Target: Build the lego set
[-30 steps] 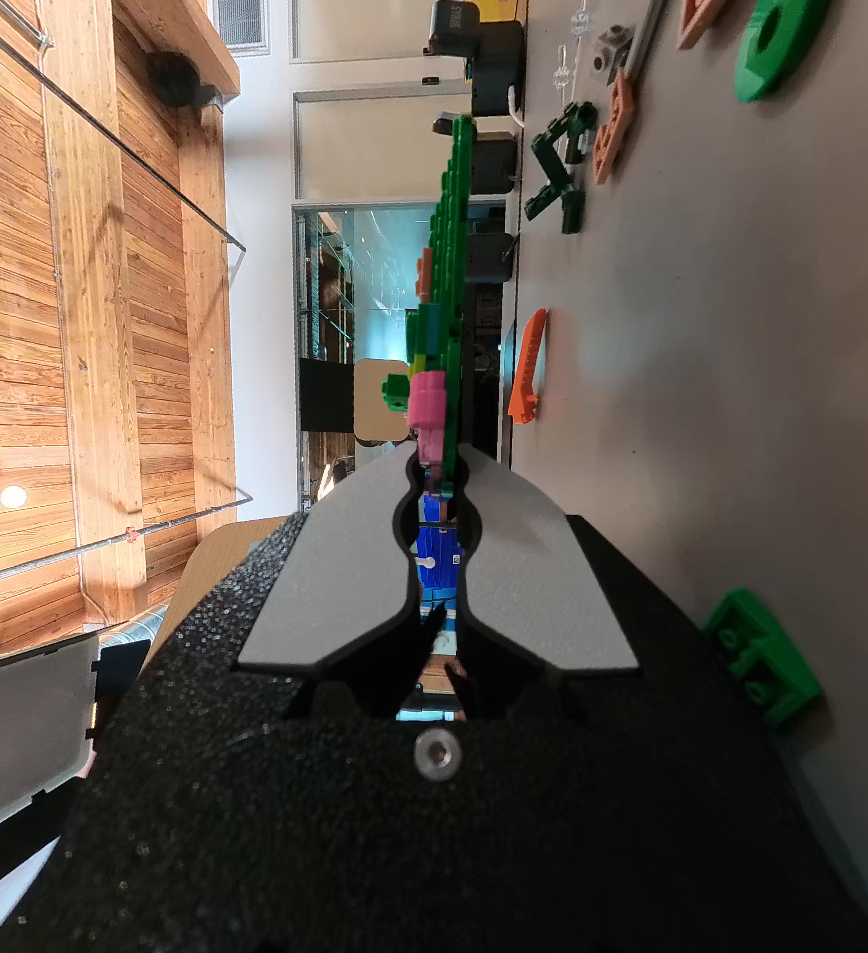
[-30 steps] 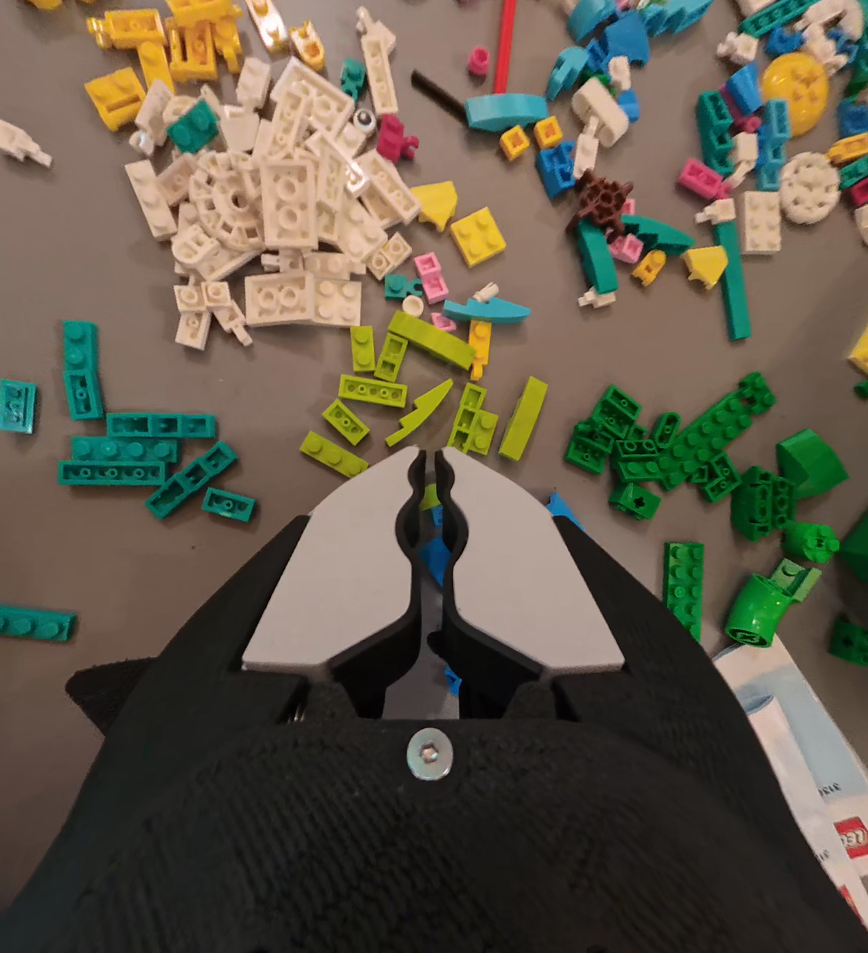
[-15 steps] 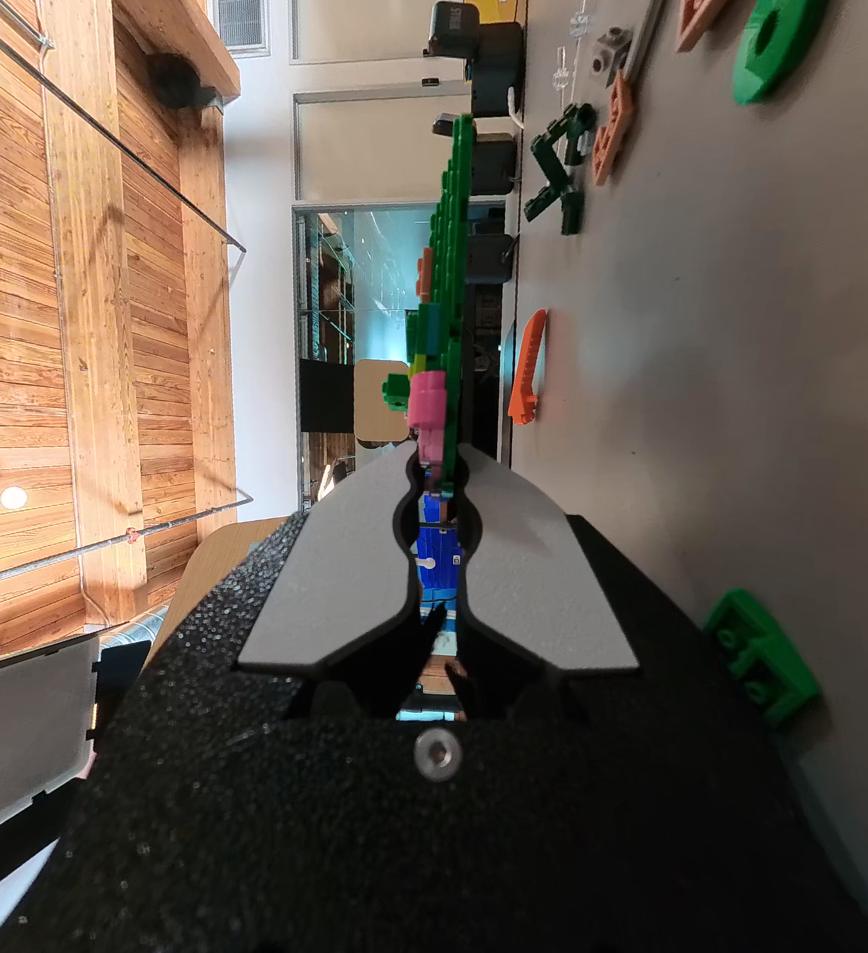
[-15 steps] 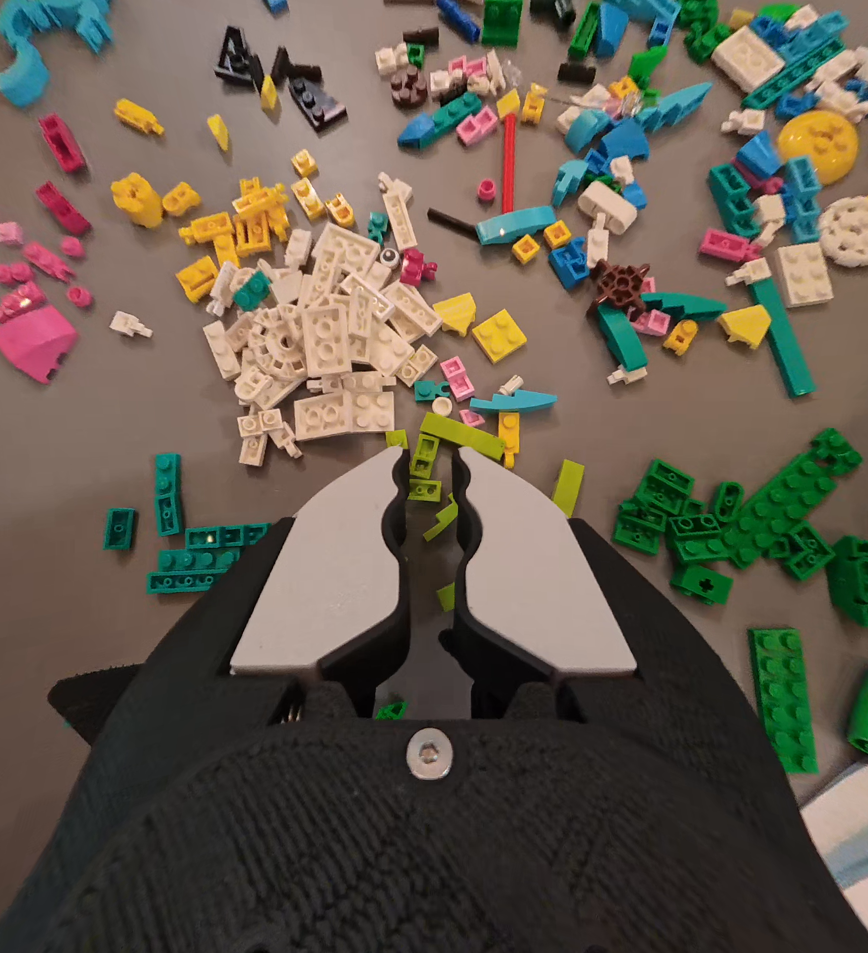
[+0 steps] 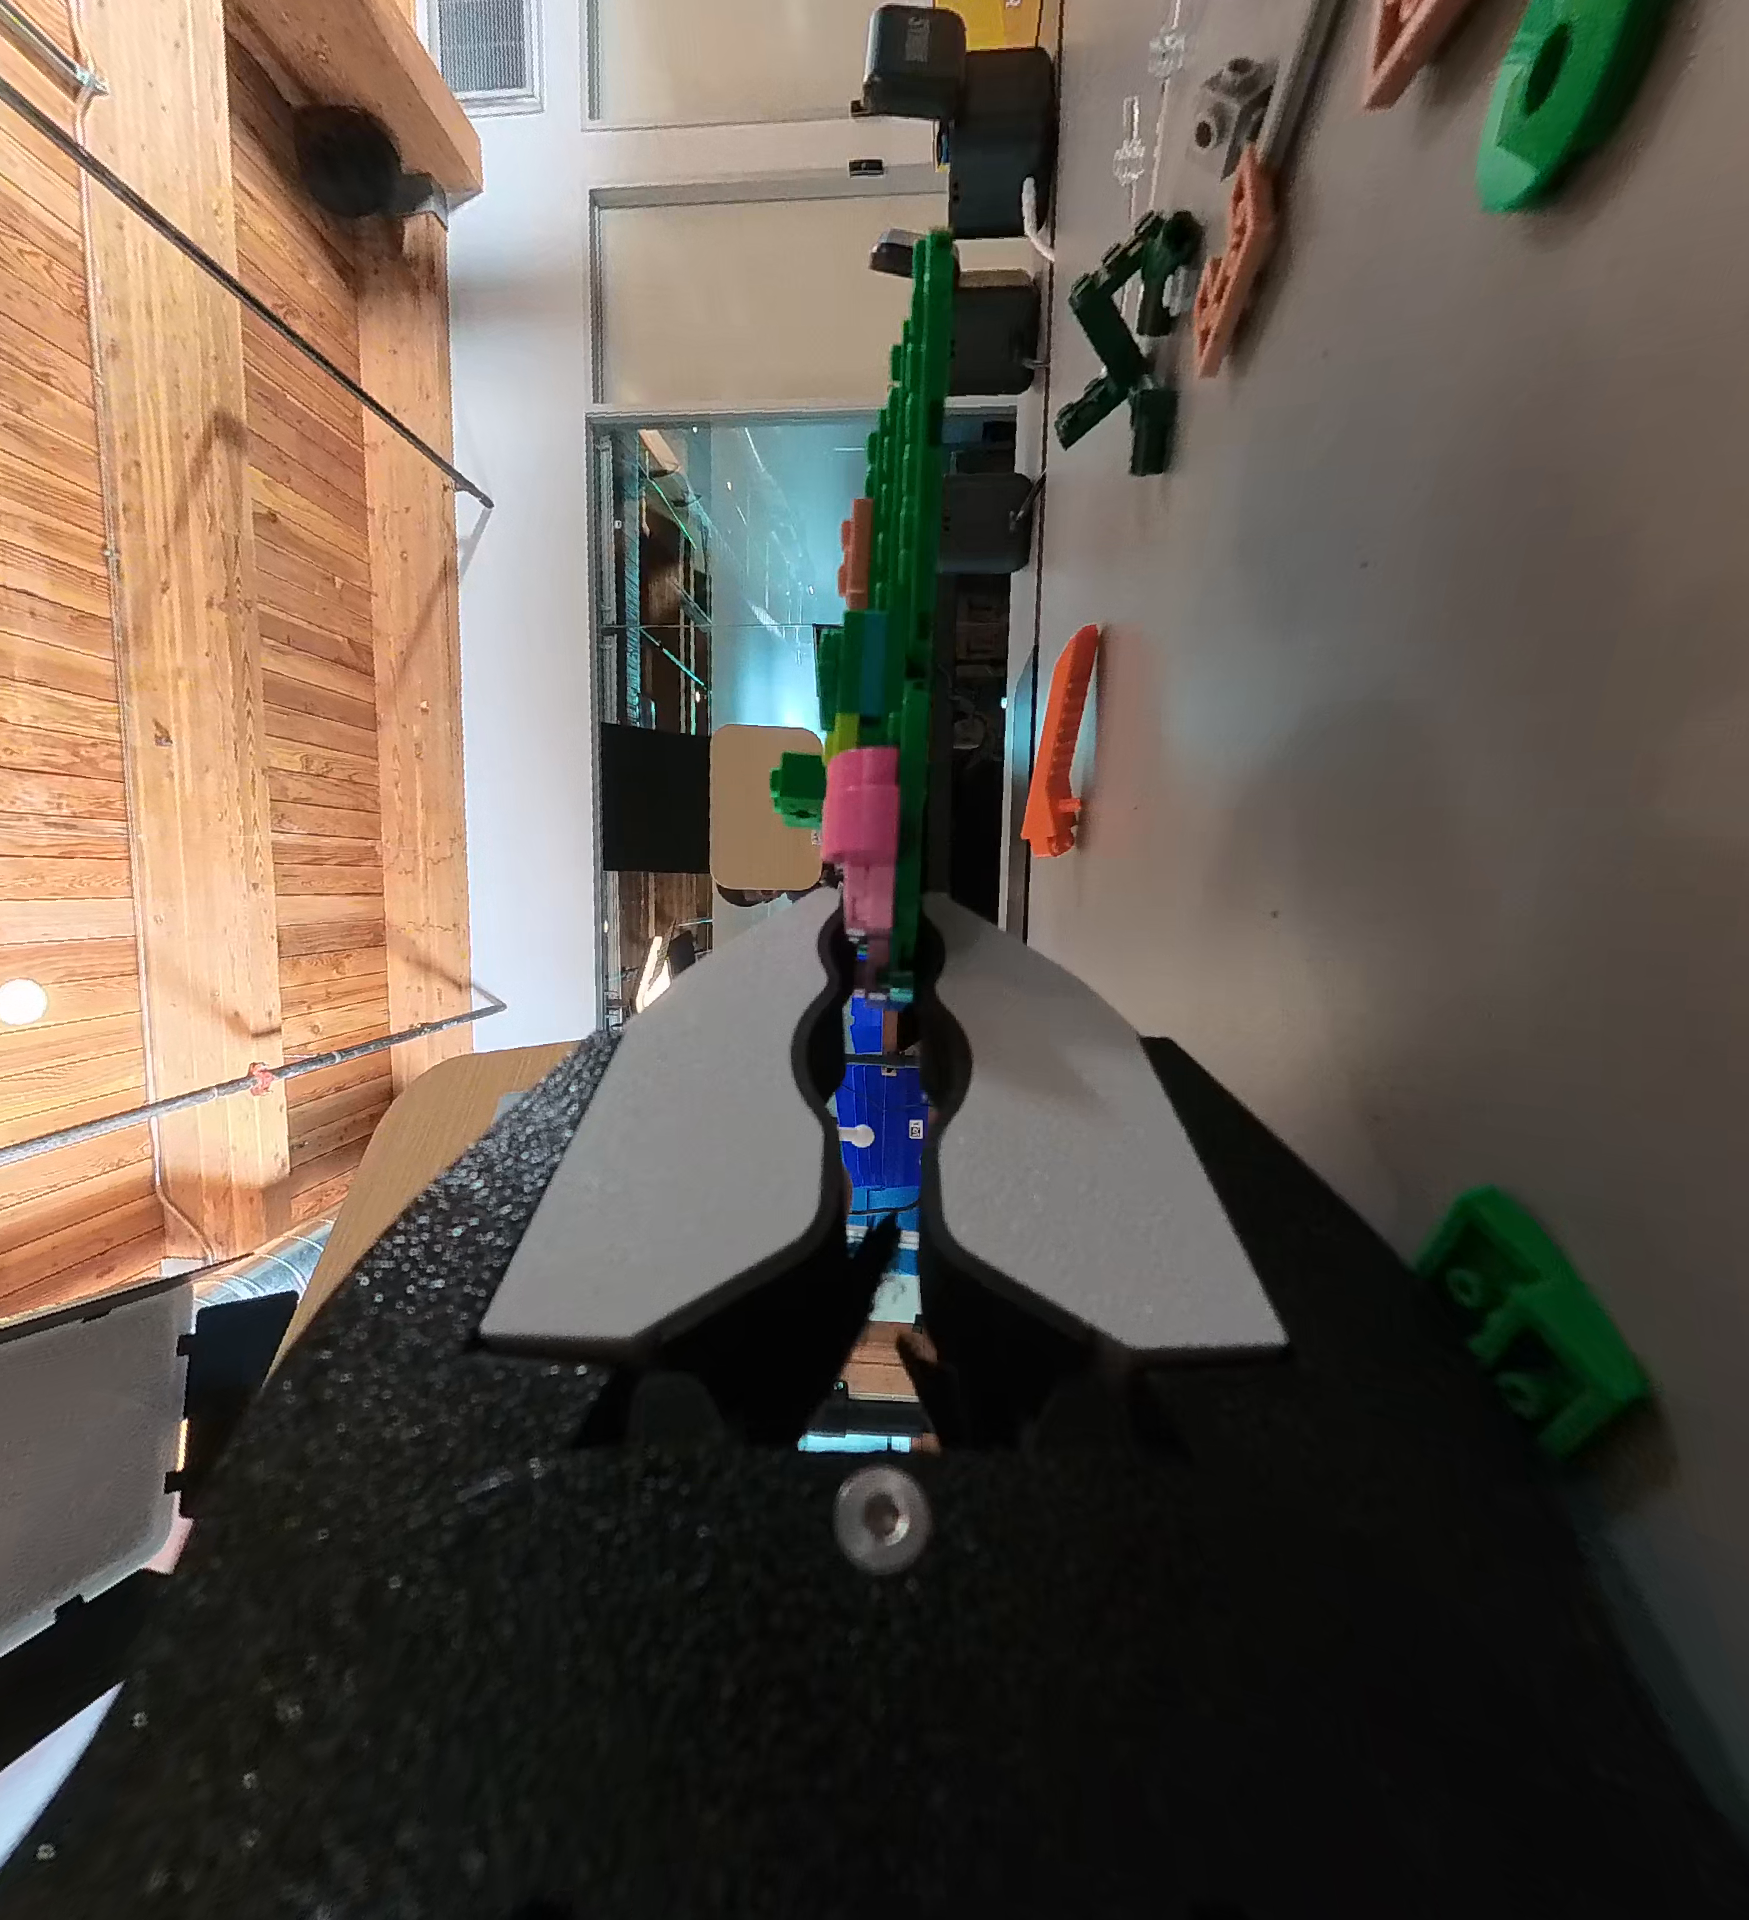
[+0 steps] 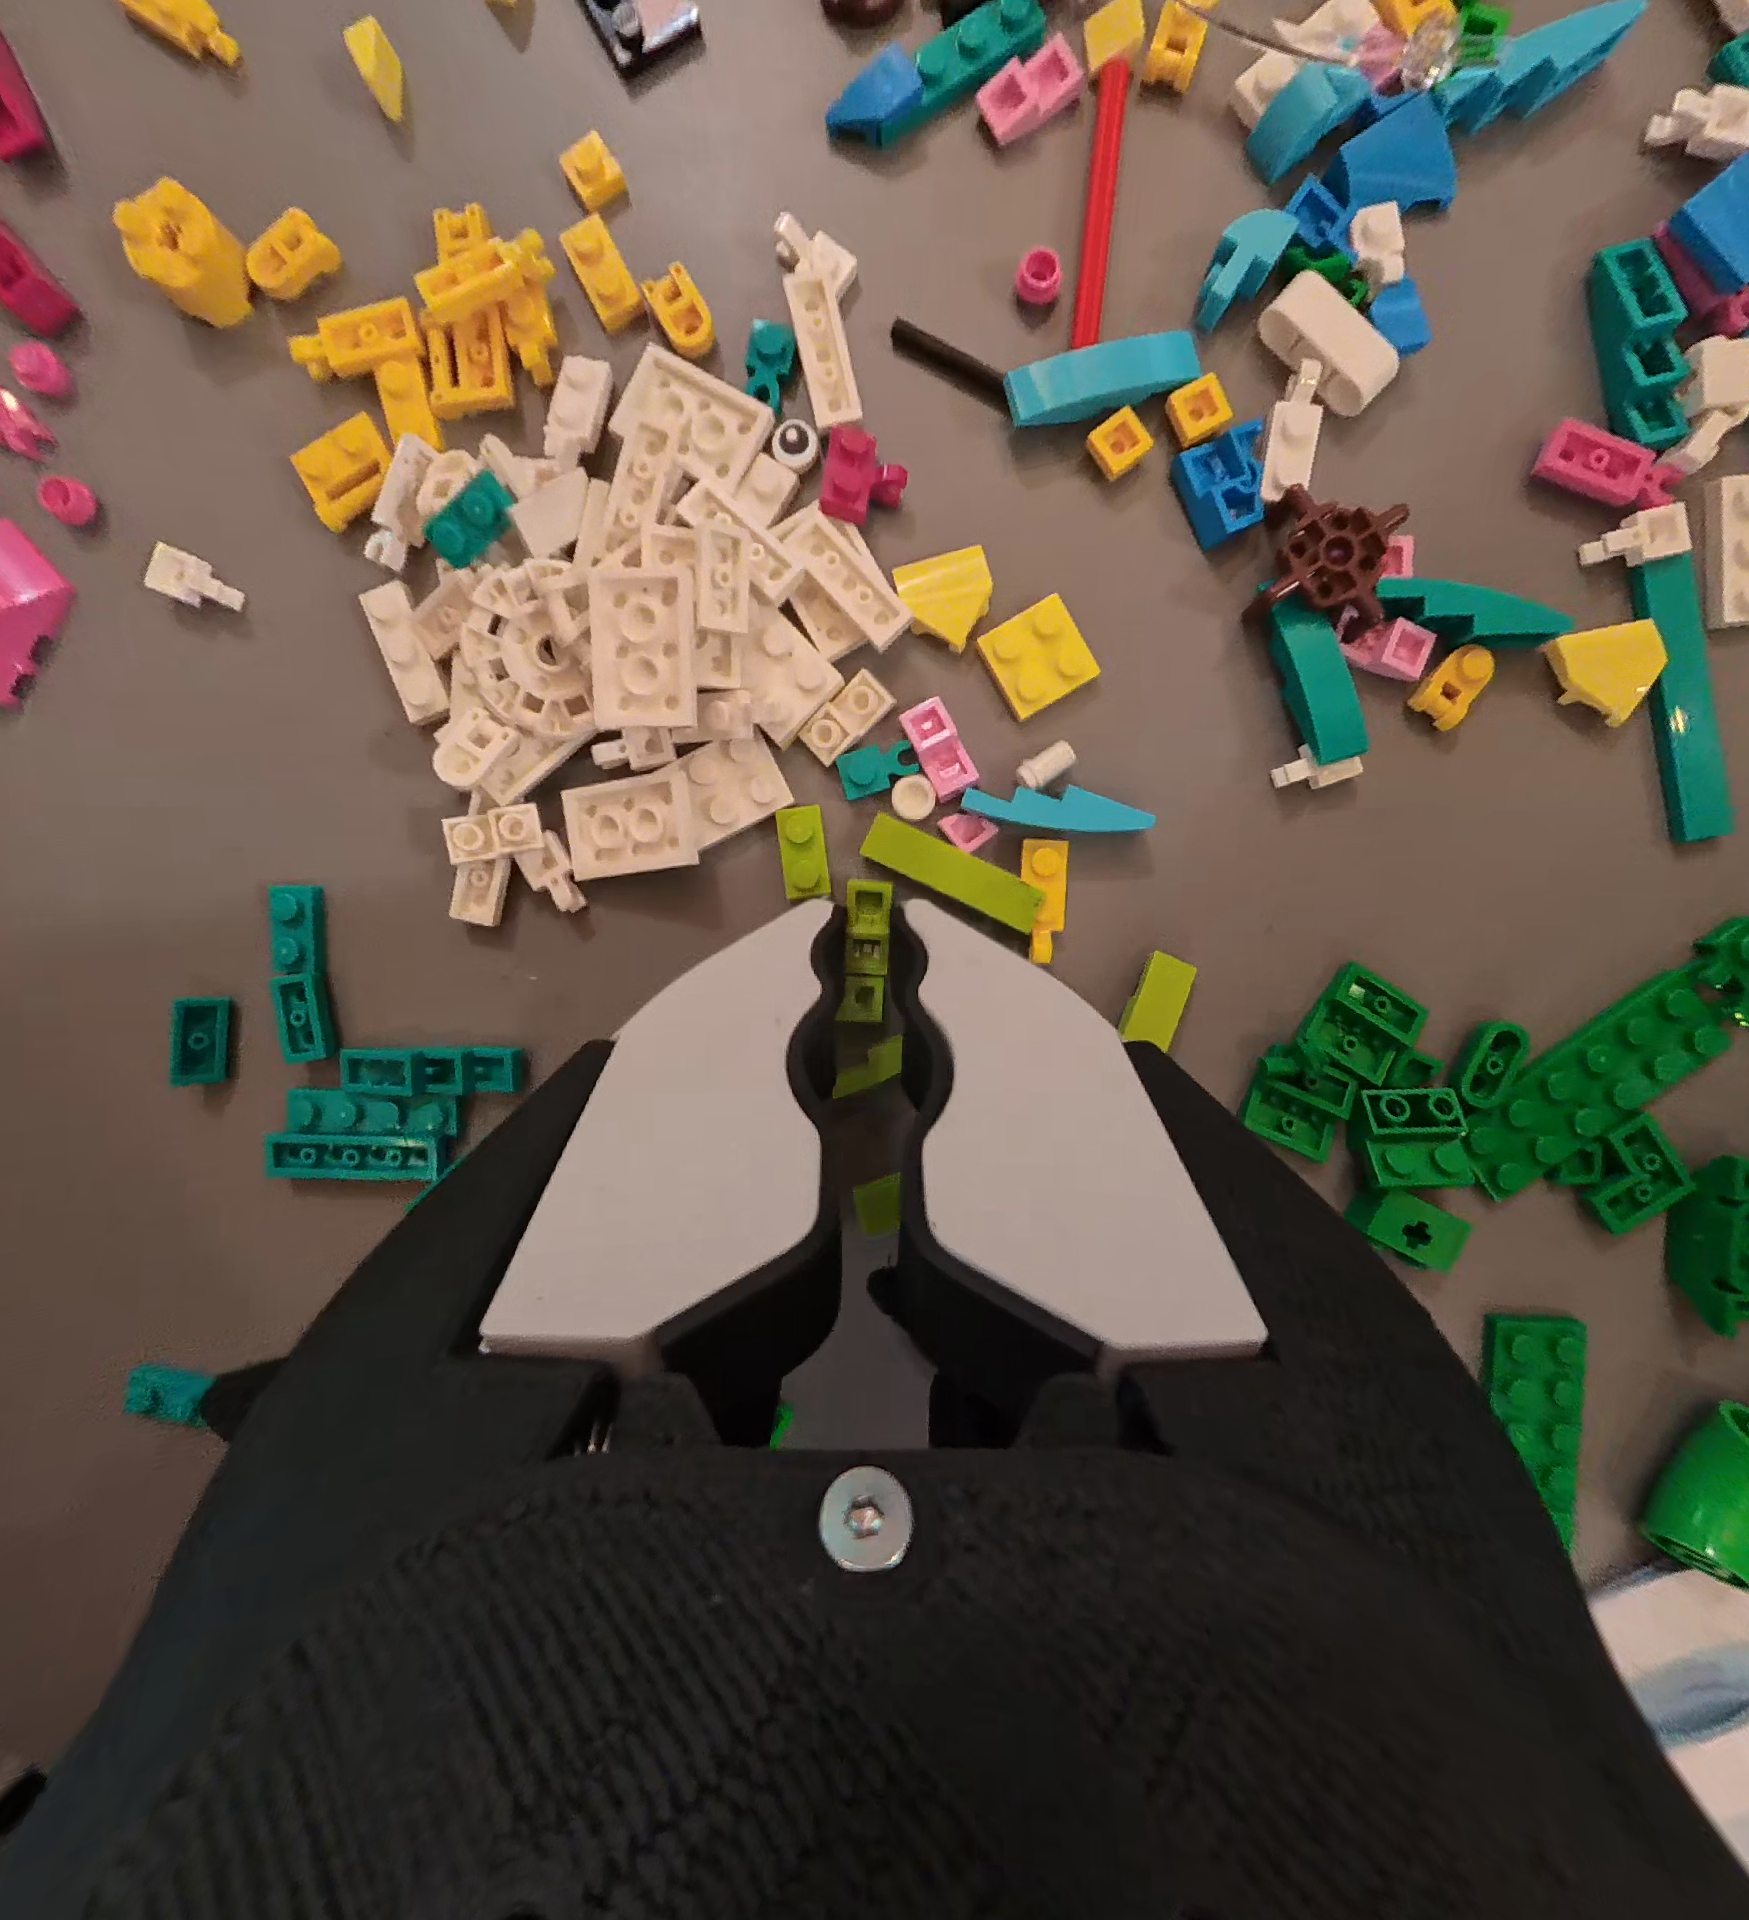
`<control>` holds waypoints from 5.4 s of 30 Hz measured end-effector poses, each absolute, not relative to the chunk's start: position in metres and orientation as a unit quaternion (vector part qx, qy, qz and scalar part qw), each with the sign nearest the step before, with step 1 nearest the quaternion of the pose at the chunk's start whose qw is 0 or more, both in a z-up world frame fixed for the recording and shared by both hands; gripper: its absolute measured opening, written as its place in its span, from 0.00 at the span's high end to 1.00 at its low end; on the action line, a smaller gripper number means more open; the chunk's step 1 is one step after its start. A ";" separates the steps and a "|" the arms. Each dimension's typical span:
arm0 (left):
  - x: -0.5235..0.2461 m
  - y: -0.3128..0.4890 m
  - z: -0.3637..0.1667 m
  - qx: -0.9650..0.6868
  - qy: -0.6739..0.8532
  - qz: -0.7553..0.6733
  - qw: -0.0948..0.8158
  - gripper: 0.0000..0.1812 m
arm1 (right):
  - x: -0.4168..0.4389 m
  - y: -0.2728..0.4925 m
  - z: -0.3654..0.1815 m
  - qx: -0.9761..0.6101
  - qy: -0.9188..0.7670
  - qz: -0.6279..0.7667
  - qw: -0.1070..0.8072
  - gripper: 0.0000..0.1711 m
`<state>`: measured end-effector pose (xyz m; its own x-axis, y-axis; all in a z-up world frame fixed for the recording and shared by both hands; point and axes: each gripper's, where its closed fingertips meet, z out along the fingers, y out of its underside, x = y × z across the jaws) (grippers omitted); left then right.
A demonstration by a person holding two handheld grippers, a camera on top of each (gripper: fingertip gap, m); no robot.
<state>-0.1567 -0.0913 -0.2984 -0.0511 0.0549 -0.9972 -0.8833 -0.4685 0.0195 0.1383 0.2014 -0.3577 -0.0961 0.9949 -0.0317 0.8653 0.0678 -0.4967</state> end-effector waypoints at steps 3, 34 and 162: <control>-0.157 -0.092 -0.298 -0.579 0.357 0.631 0.372 0.95 | 0.140 0.207 -0.345 -0.644 -0.710 0.201 0.200 0.97; -0.154 -0.090 -0.298 -0.576 0.362 0.631 0.373 0.95 | 0.167 0.200 -0.319 -0.610 -0.709 0.191 0.300 0.89; -0.152 -0.089 -0.298 -0.573 0.360 0.635 0.374 0.95 | 0.136 0.258 -0.236 -0.589 -0.380 0.282 0.655 1.00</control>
